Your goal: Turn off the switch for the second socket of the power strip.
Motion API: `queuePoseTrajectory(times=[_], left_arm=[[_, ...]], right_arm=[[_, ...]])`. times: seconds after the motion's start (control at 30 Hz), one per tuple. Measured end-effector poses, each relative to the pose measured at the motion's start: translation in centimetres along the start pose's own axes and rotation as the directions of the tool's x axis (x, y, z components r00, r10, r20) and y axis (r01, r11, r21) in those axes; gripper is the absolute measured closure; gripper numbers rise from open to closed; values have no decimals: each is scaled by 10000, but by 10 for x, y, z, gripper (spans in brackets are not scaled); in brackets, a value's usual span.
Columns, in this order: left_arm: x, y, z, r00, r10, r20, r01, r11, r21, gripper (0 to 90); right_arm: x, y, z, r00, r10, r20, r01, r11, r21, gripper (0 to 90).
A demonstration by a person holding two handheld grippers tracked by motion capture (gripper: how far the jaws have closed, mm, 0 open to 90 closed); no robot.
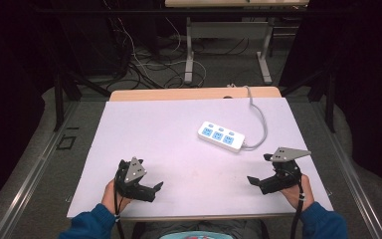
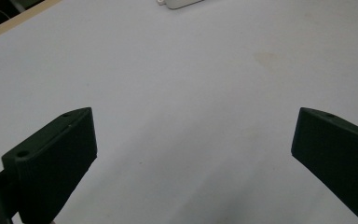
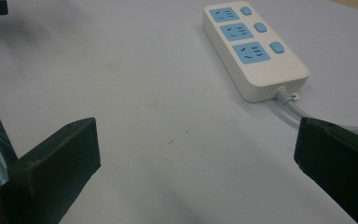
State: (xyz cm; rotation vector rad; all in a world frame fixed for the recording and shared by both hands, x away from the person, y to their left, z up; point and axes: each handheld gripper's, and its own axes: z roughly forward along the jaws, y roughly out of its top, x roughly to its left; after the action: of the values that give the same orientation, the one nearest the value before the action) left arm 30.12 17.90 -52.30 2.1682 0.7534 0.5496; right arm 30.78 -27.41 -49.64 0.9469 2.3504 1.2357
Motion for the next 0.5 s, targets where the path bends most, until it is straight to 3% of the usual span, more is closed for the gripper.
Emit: queuePoseTrajectory(times=[0.5], left_arm=[[0, 0, 0, 10000, -11, -18, 11, 10000, -11, 0]], right_arm=[[7, -11, -6, 9999, -69, 150, 69, 10000, 17, 0]])
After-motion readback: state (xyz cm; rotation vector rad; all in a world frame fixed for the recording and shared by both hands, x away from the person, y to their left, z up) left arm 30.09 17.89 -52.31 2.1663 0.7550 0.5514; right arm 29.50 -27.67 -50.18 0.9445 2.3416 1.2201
